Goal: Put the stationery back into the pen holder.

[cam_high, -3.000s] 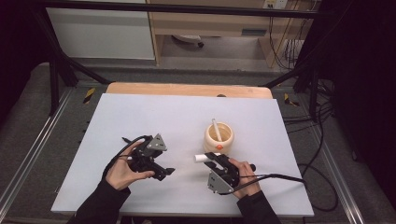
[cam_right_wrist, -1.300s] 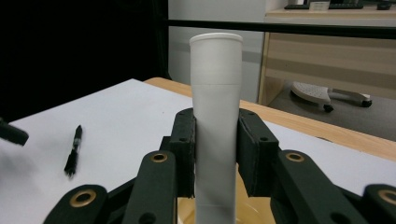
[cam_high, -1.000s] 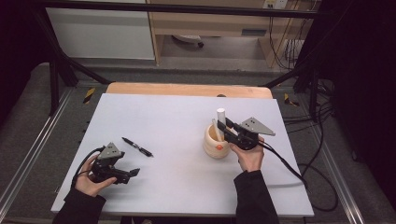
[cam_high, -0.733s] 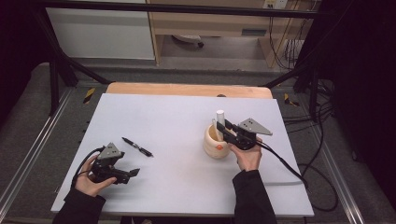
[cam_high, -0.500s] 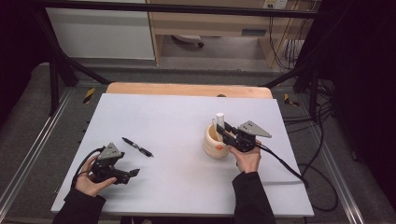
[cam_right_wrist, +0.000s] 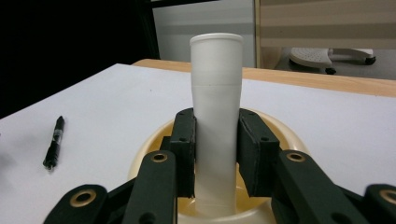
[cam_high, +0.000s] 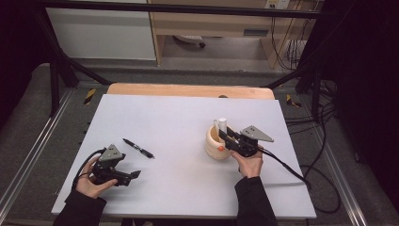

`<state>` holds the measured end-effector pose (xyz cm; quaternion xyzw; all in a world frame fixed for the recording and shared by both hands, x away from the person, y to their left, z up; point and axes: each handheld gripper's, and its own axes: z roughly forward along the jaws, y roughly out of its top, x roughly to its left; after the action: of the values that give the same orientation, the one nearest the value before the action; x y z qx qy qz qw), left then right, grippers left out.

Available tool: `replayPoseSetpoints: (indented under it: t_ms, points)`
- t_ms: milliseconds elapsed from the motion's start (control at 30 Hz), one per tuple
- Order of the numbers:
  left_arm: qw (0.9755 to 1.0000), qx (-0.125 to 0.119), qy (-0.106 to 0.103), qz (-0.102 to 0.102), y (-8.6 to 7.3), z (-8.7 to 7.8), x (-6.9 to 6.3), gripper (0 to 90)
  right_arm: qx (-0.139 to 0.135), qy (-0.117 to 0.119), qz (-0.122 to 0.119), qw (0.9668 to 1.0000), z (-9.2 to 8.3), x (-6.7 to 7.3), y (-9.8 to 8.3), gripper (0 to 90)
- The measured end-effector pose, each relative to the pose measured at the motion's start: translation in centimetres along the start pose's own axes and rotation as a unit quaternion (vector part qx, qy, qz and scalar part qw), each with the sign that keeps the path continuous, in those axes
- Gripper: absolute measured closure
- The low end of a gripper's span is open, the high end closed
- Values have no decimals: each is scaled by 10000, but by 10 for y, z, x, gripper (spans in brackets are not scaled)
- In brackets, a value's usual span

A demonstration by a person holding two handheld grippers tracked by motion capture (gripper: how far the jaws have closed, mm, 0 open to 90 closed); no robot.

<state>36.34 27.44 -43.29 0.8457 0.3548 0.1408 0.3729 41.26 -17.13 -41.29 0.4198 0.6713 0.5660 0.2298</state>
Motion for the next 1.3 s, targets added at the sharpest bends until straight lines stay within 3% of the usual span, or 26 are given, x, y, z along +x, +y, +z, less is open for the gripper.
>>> replayPoseSetpoints:
  t_ms: [267, 533, 767, 933, 1133, 1300]
  points:
    - [10000, 19, 4, -1, -1, 0, 1, 81, -45, -51, -53, 10000, -4, 0, 2, 627]
    - [10000, 43, 3, -15, -2, 1, 1, 81, -8, 0, -107, 9999, -17, -1, 12, 422]
    - [10000, 61, 11, -18, -2, 1, 2, 68, 356, 133, -231, 9990, -28, -1, 21, 200]
    - [10000, 77, 3, -25, -2, 1, 2, 58, 592, 234, -230, 9977, -35, 1, 25, 91]
    - [9999, 136, 19, -67, -3, 2, 3, 52, 905, 154, -302, 9953, -47, 0, 26, 23]
    - [9998, 170, 34, -77, -2, 2, 2, 51, 1061, 253, -381, 9933, -55, 2, 23, 8]
